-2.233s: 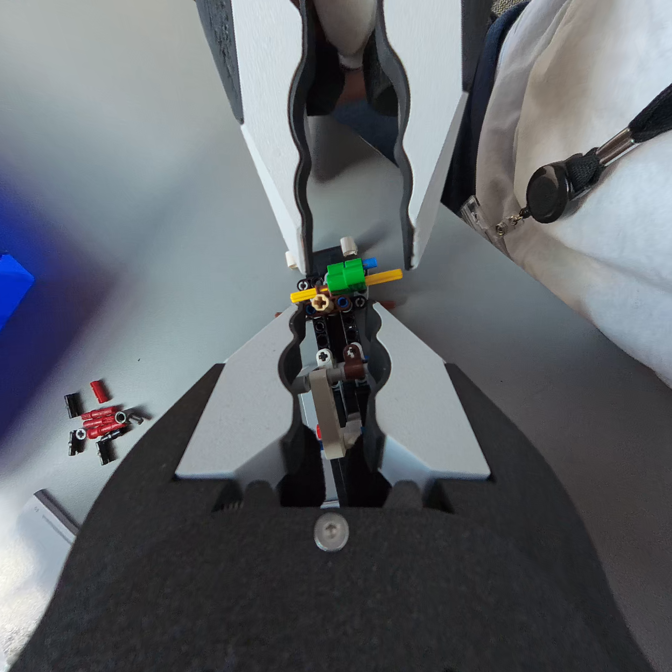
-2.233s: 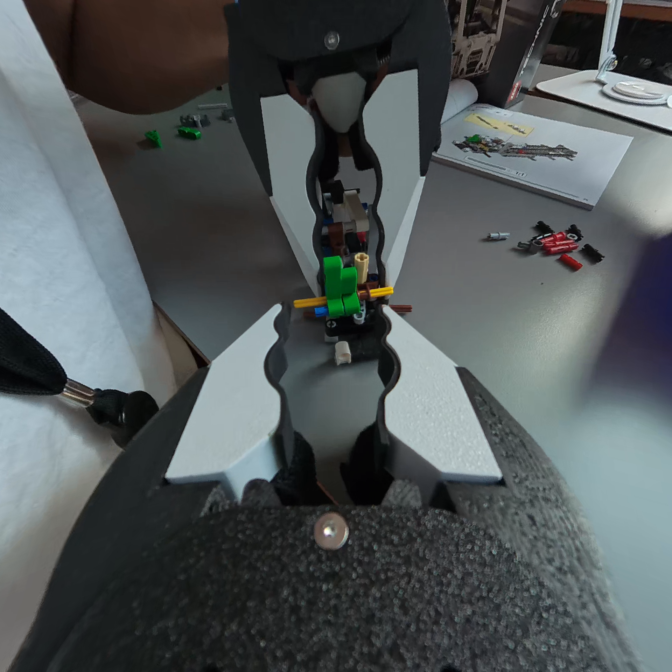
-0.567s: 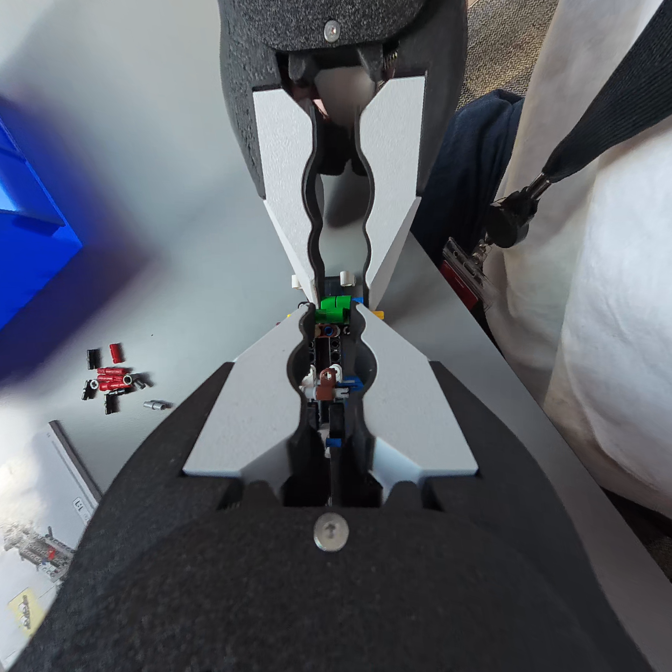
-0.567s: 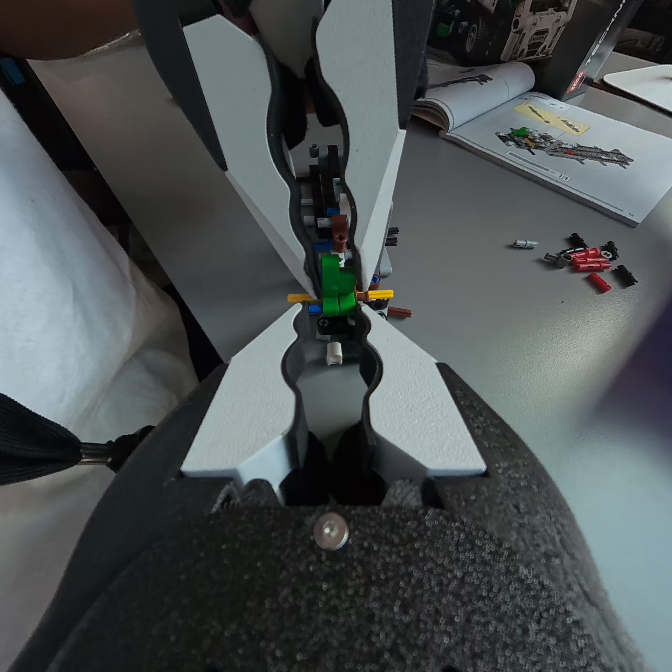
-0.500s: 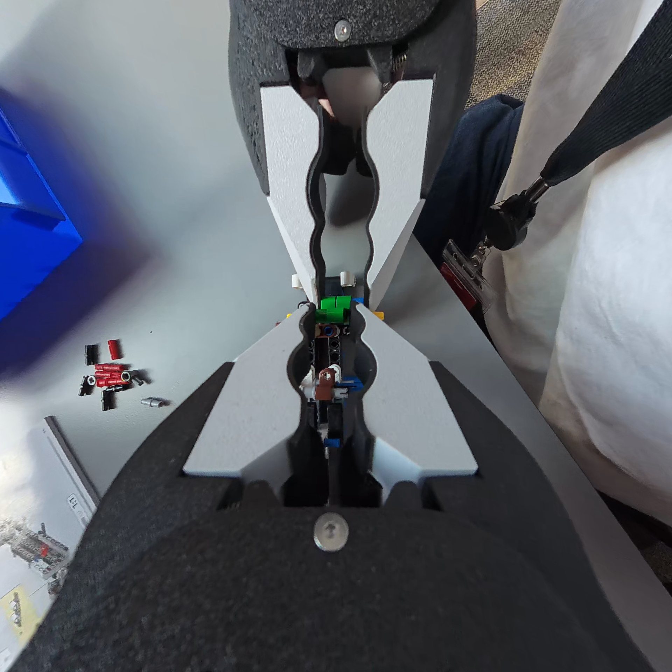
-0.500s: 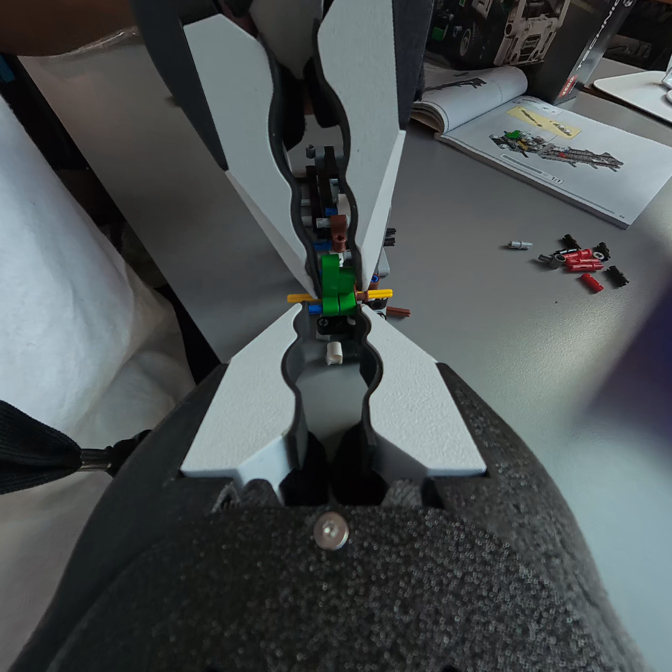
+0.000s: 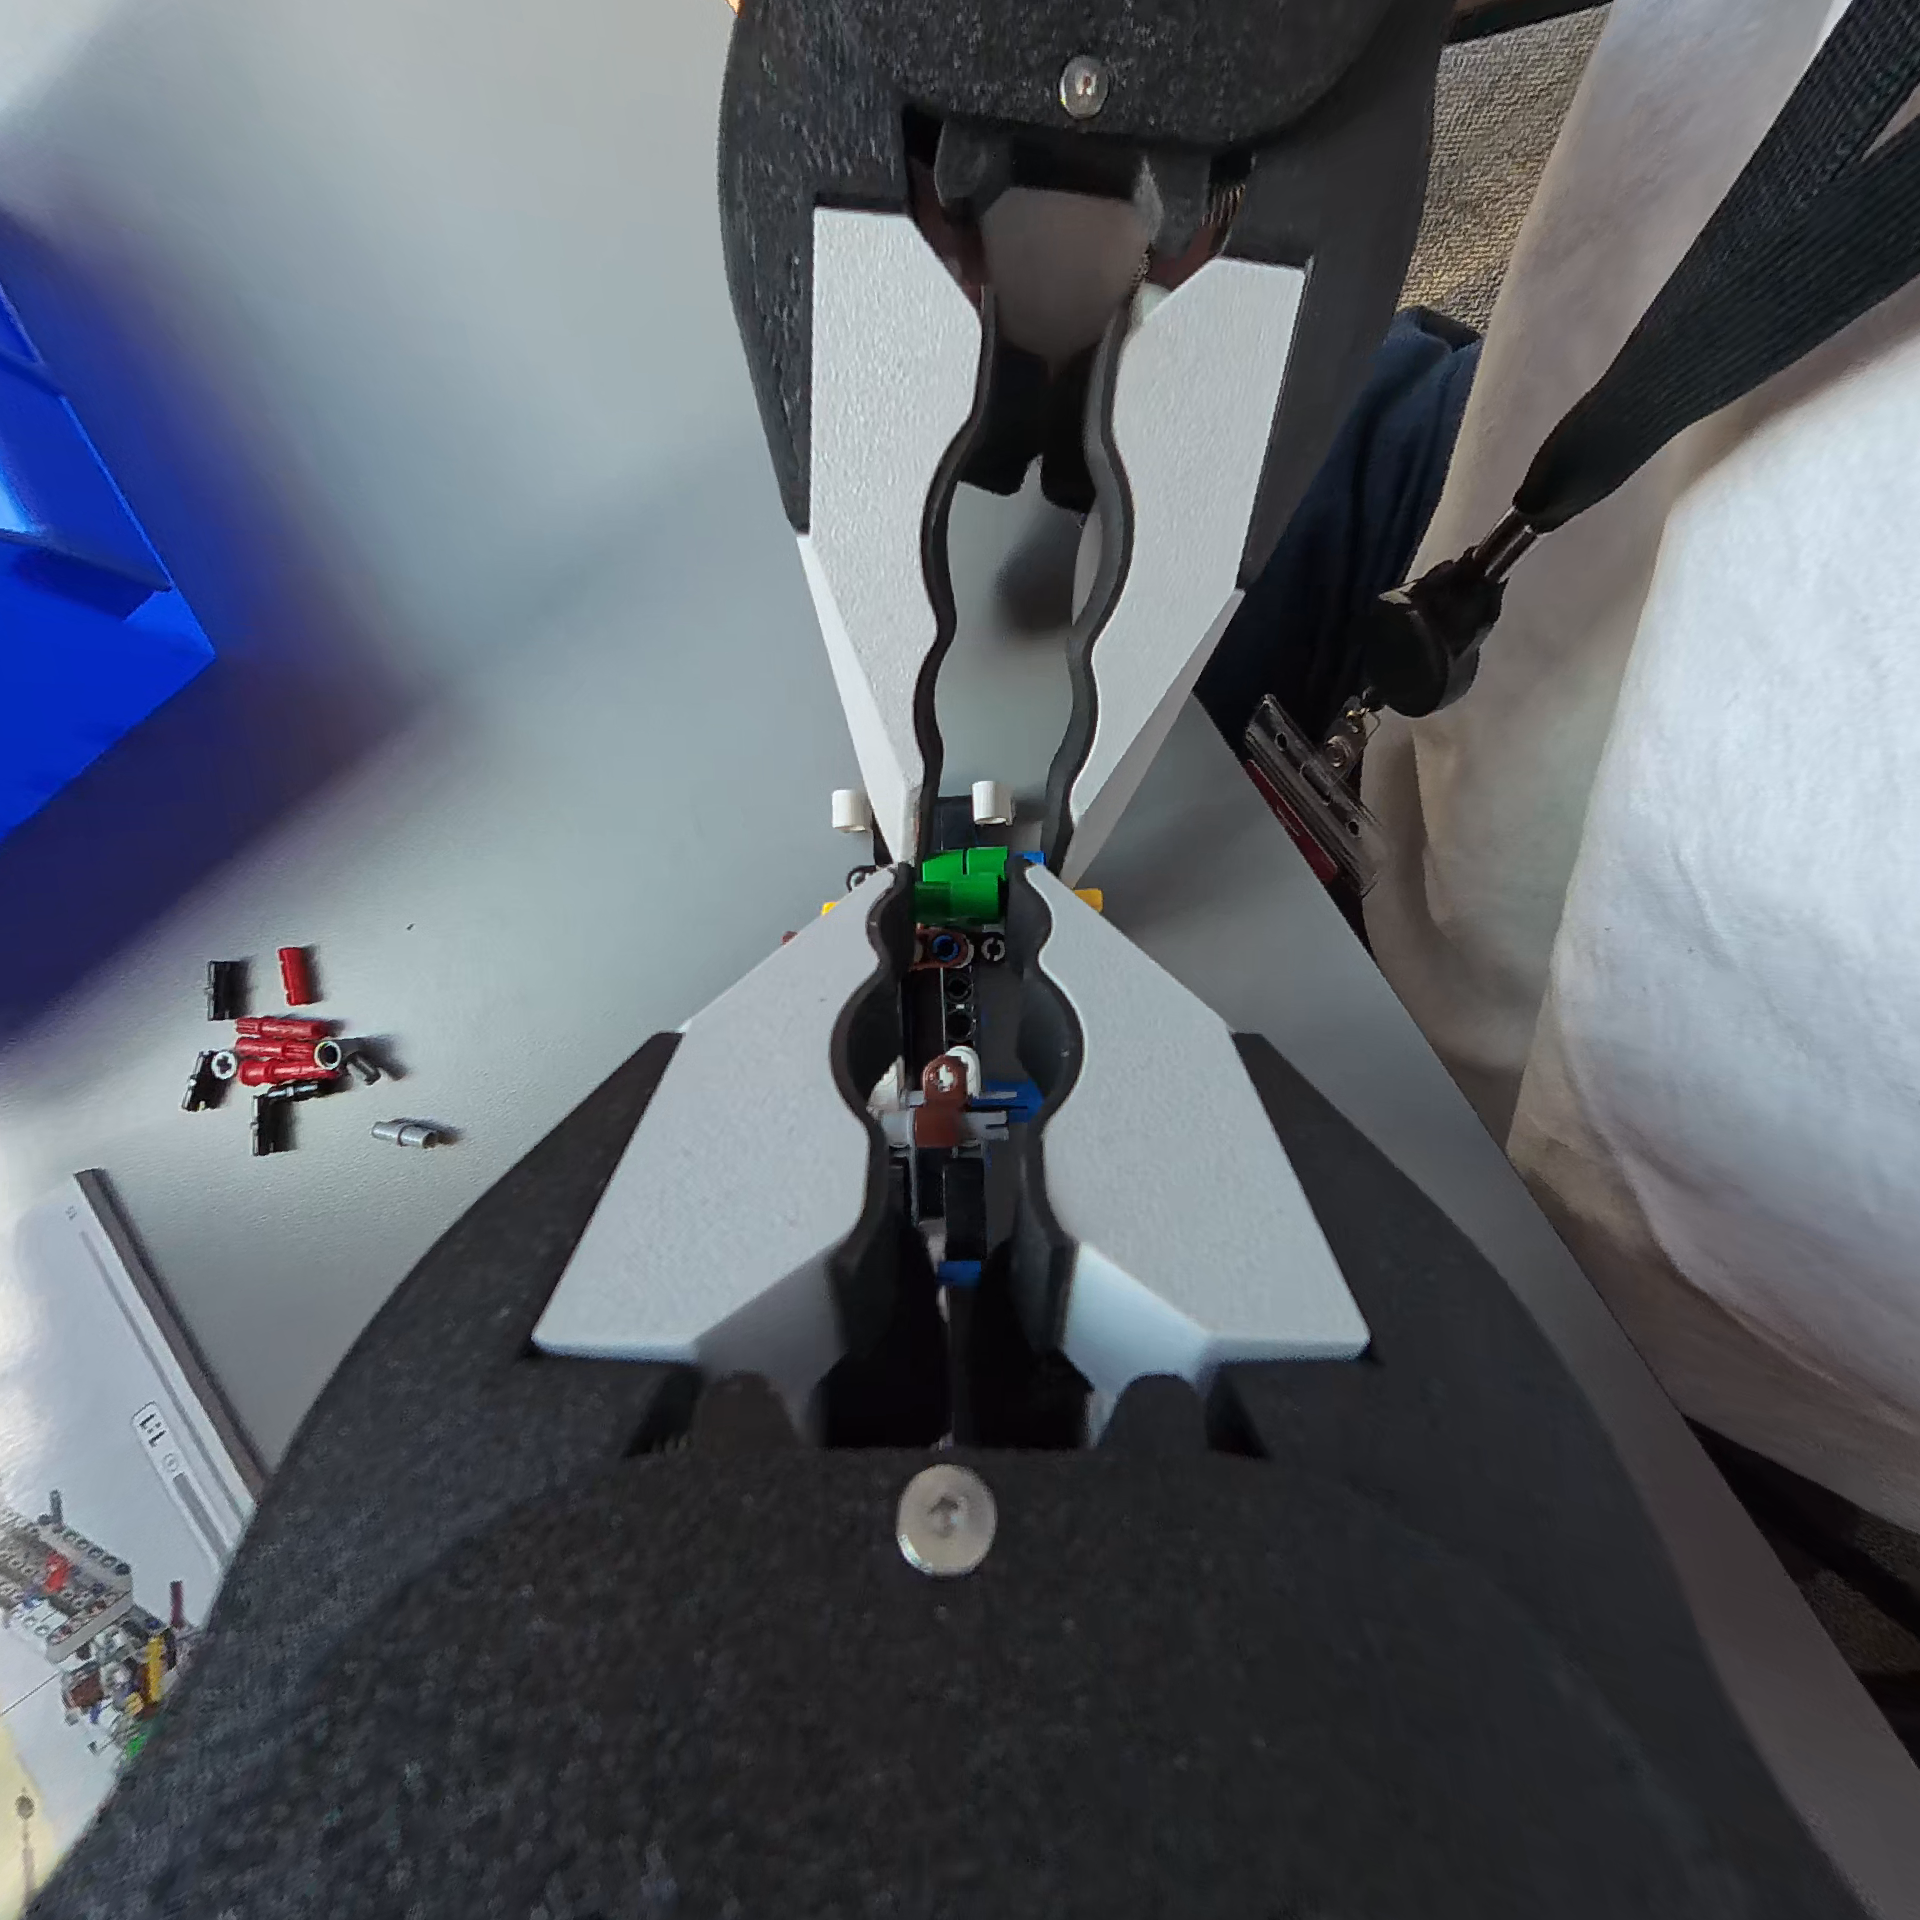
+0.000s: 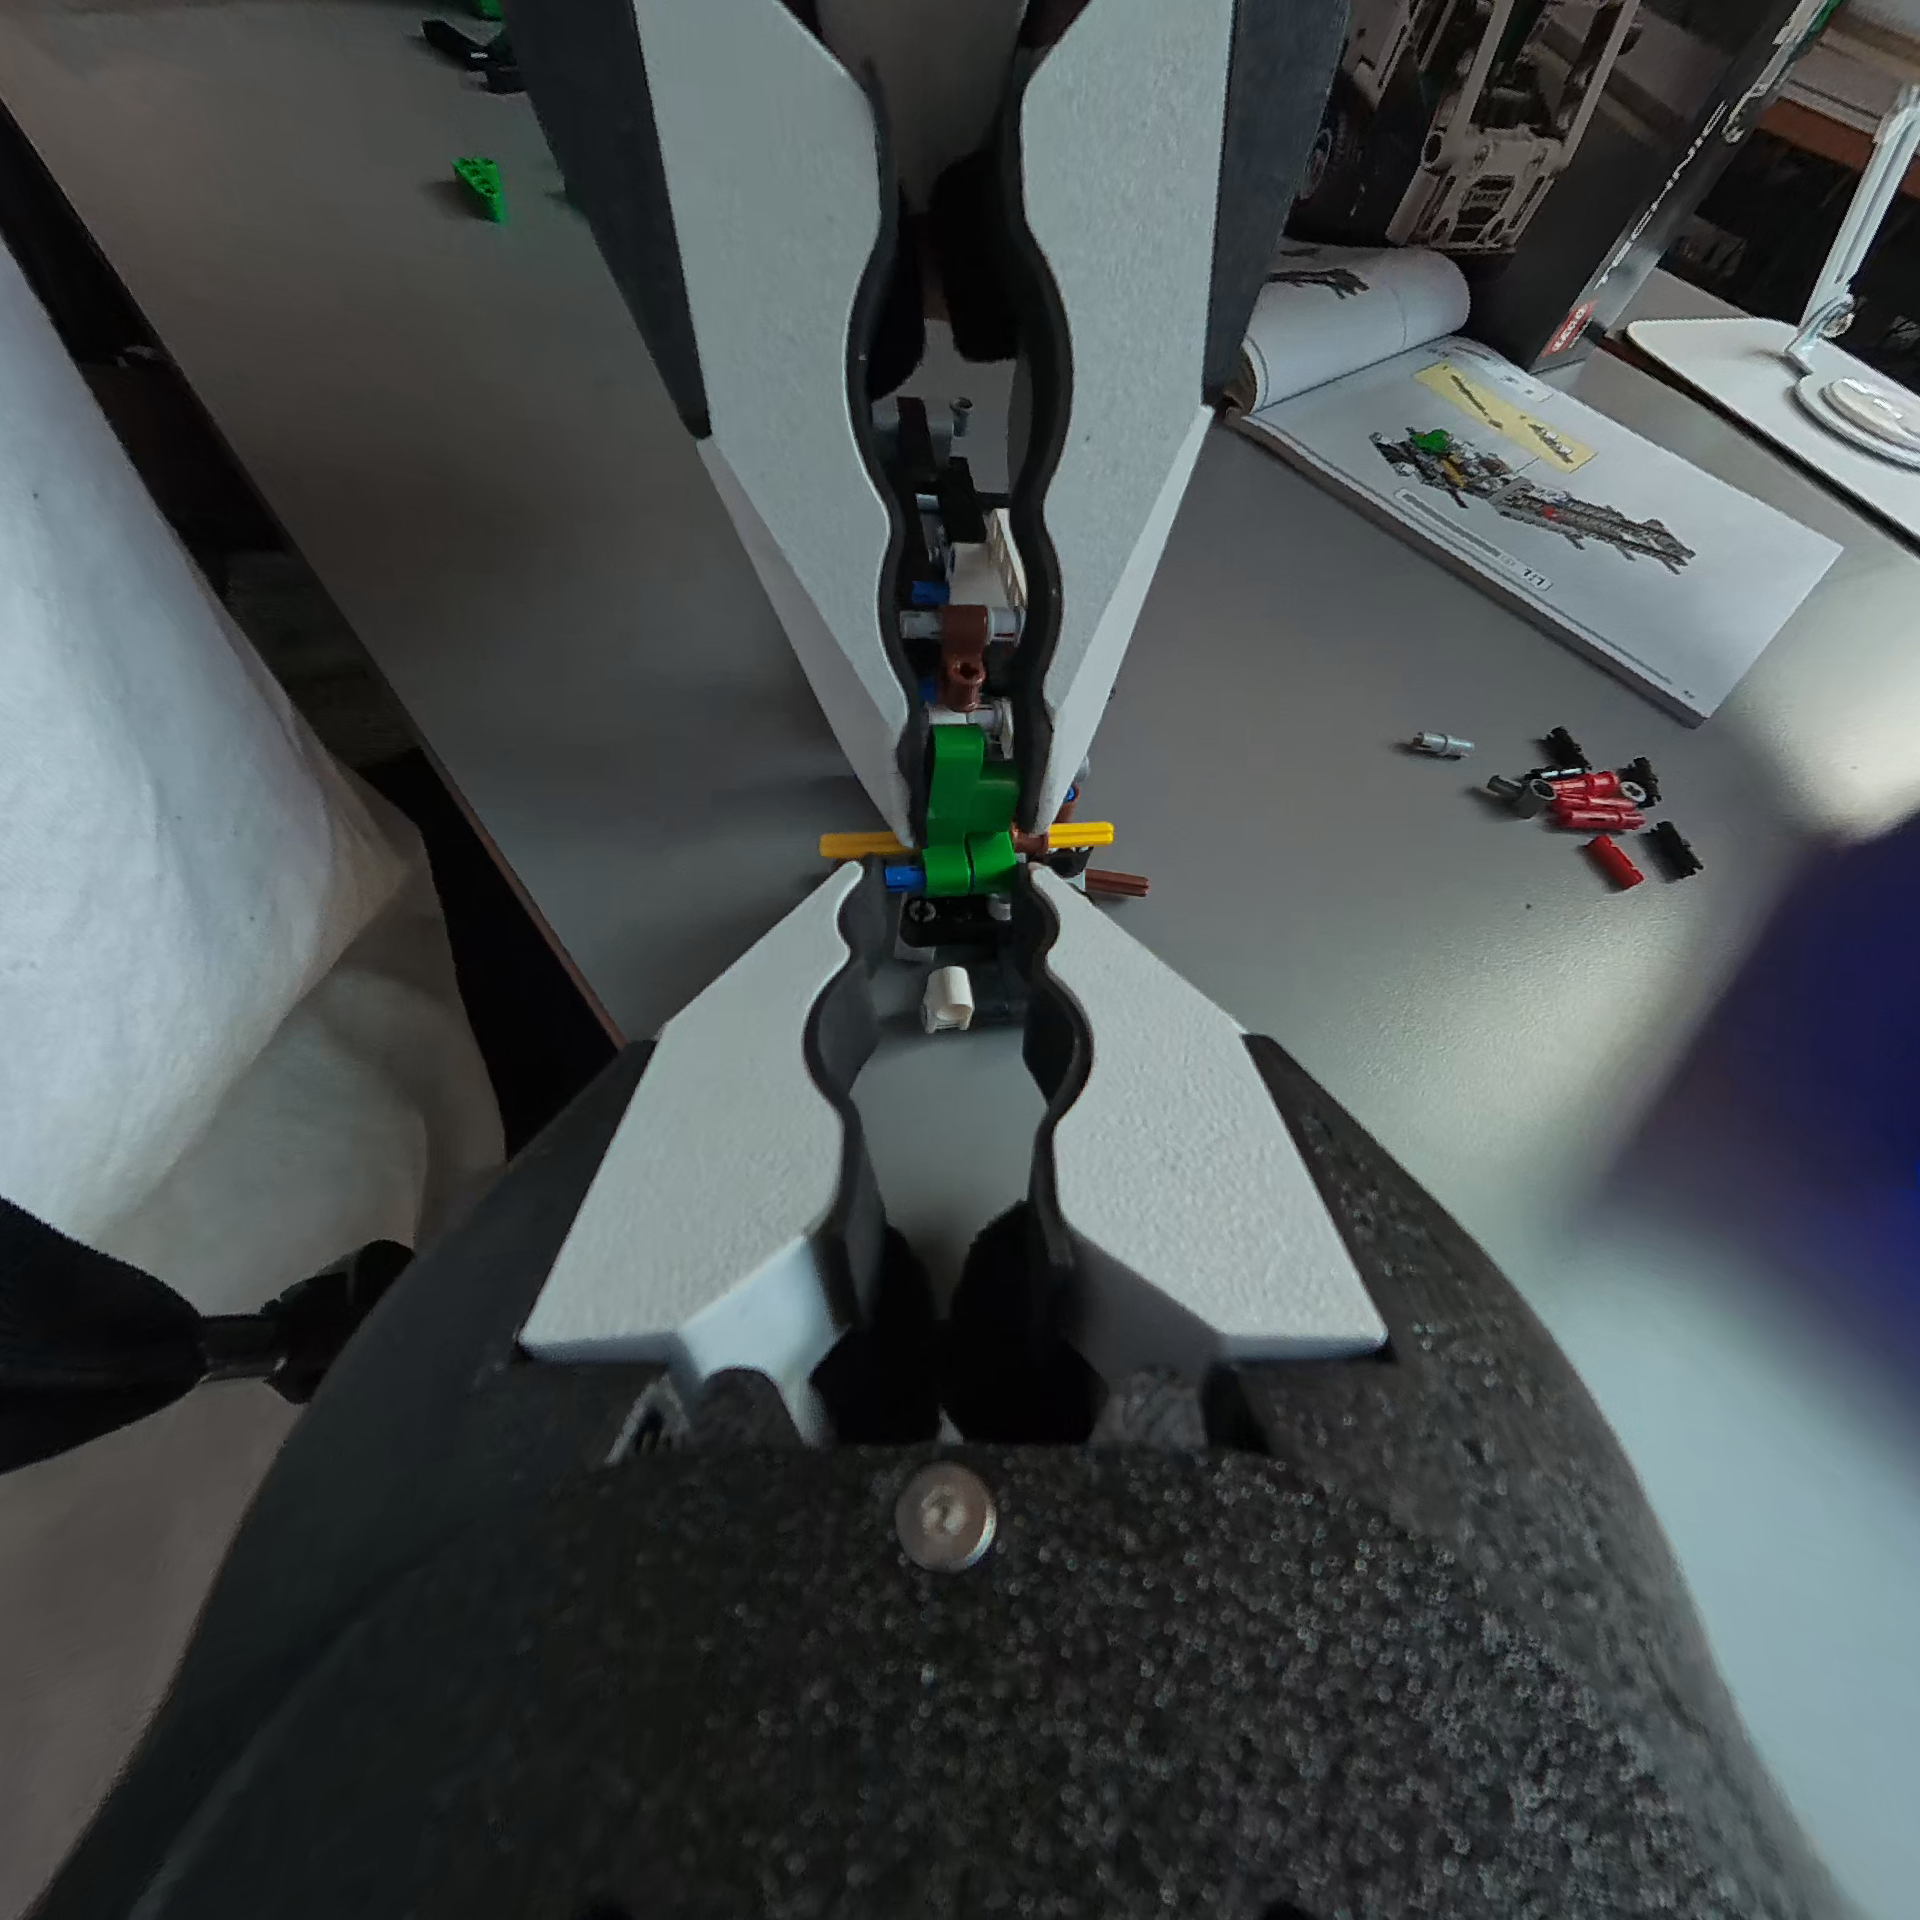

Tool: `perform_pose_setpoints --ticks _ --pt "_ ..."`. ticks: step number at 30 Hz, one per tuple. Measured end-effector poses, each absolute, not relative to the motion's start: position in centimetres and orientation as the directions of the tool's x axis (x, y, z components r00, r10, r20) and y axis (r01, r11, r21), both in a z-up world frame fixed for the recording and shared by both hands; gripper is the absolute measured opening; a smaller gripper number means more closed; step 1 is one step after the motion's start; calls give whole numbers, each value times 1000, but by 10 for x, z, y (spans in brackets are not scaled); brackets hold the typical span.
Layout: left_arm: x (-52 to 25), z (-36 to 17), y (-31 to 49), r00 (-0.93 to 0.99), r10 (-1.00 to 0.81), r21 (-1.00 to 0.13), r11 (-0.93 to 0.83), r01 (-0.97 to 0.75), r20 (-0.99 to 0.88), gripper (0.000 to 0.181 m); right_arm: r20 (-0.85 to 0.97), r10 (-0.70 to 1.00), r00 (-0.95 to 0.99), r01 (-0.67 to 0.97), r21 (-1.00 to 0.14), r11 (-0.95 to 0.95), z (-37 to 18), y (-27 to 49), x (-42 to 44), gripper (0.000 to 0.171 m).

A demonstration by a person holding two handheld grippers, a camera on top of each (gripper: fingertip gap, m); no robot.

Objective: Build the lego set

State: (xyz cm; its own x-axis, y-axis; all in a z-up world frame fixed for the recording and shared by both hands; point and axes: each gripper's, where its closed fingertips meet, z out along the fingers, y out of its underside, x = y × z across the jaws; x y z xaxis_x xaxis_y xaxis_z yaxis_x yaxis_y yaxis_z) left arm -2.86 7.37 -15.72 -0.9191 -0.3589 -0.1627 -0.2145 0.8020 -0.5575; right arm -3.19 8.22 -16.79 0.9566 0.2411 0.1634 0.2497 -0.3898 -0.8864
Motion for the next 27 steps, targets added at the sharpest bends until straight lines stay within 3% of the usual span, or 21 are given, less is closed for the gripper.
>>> perform_pose_setpoints --ticks 12,15,18,21,24,27 --pt "-30 -157 74 -919 -373 -557 794 -244 -130 14 155 249 956 248 -881 -403 -170 81 -33 22" --pt "-28 -157 74 -910 -393 -577 777 -251 -132 14 37 253 967 142 -899 -414 -168 83 -32 23" --pt "-30 -156 73 -908 -399 -593 764 -254 -125 15 29 266 964 139 -903 -407 -168 82 -35 23" --pt "-35 -155 75 -899 -413 -598 760 -254 -144 16 20 270 963 116 -931 -346 -158 78 -33 34" --pt "-38 -143 83 -861 -464 -607 752 -258 -209 29 -47 252 967 31 -953 -300 -146 74 -26 44" --pt "-49 -121 93 -787 -548 -641 719 -269 -285 30 -120 225 967 -25 -923 -383 -158 71 -23 55"
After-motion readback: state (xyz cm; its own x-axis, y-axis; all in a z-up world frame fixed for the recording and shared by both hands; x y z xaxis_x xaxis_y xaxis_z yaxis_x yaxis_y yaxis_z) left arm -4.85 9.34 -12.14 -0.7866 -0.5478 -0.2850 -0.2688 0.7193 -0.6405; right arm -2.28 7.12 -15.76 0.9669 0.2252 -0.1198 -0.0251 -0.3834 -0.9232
